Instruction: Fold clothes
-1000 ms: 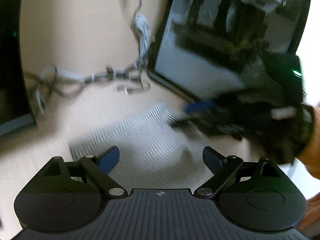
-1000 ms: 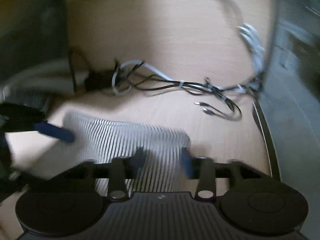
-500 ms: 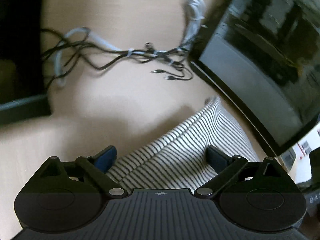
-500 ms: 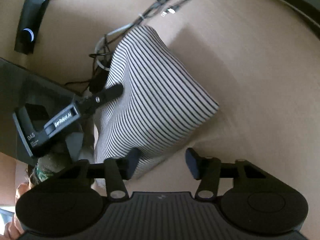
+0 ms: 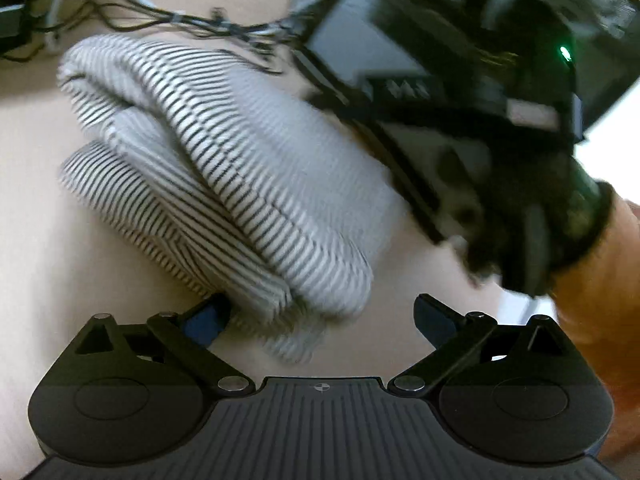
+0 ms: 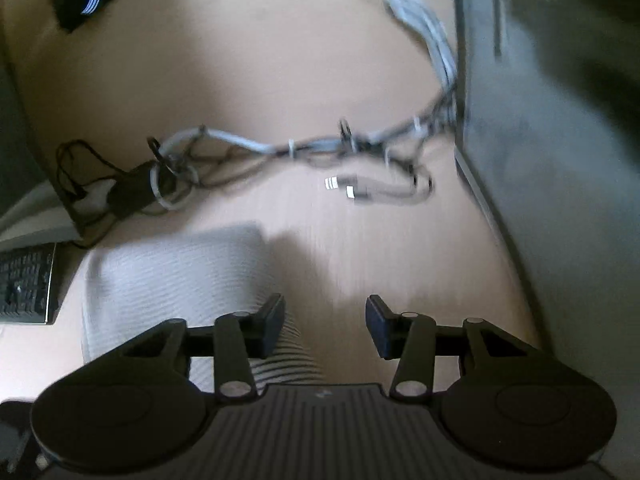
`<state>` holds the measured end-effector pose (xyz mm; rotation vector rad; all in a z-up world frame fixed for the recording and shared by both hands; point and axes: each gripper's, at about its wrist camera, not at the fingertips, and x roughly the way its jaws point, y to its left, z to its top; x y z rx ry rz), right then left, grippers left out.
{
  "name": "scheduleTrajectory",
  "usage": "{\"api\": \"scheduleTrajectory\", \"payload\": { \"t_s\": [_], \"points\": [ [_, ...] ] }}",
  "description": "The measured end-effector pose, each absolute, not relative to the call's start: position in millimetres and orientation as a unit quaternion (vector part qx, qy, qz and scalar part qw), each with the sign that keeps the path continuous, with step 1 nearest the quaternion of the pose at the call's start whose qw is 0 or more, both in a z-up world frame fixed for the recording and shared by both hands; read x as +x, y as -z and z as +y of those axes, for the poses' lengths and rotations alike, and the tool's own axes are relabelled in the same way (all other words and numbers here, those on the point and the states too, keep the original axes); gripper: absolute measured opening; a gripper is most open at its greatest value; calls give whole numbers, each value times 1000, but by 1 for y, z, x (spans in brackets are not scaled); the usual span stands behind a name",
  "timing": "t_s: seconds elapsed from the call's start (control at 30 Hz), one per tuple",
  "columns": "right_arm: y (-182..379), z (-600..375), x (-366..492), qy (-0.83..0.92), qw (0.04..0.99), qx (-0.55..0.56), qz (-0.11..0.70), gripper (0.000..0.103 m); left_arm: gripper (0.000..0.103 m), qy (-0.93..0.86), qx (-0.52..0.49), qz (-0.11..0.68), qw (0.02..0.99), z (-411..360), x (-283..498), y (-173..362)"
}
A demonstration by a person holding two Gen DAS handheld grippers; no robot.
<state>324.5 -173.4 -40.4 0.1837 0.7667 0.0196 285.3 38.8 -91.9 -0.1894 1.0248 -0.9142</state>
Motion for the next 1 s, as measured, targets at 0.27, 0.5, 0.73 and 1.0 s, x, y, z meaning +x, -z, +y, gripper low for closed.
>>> {"api": "scheduleTrajectory", "payload": {
  "t_s": [0.27,0.5,0.73,1.0],
  "points": [
    [37,-74,255,-131,943,-109,286,64,97,235,-55,482,843,105,281,84],
    [88,-34,247,-127,918,-222,303,58,94,181,-98,477,854,141,280,77],
    [36,-81,243,-121,938,-155,286,20,94,191,-96,479,851,136,284,75],
    [72,-33,224,-162,900,-261,308,23,95,204,-84,473,853,115,294,72]
  ]
}}
